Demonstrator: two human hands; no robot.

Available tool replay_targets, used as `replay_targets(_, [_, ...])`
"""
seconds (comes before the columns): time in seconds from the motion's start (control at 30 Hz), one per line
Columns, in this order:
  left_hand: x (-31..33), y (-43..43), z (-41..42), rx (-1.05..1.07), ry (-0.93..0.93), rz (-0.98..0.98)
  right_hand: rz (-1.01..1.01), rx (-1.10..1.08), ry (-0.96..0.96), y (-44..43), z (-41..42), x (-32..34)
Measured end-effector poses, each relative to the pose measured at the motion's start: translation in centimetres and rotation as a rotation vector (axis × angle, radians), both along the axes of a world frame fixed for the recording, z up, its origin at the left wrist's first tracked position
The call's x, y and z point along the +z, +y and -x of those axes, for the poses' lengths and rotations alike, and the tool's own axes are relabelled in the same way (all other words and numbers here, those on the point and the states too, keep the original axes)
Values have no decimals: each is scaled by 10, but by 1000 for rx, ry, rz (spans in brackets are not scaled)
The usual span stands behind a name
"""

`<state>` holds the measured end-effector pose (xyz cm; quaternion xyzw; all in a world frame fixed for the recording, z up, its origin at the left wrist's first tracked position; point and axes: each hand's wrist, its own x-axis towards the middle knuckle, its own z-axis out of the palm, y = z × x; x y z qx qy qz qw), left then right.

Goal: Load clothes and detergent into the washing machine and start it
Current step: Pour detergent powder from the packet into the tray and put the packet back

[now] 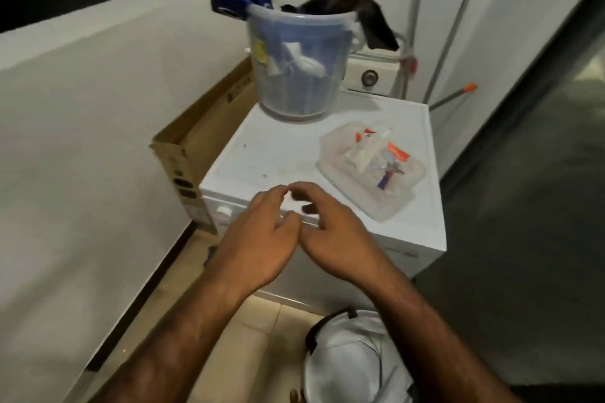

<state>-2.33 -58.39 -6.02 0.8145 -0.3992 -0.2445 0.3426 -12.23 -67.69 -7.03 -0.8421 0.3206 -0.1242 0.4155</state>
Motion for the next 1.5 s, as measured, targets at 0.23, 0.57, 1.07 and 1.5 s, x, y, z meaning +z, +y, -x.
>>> replay_targets(0.23, [-6, -168, 23, -263, -167, -51, 194, -228, 179, -144, 42, -1])
replay_targets(0.57, [-81, -293, -18, -316, -367, -500, 149, -249, 458, -239, 3, -51])
replay_targets(1.07, [-104, -345, -39, -158, -24, -191, 434, -370, 494, -258, -6, -93])
replay_targets(1.5, [-104, -332, -43, -168, -299, -215, 642, -299, 452, -258, -13, -106])
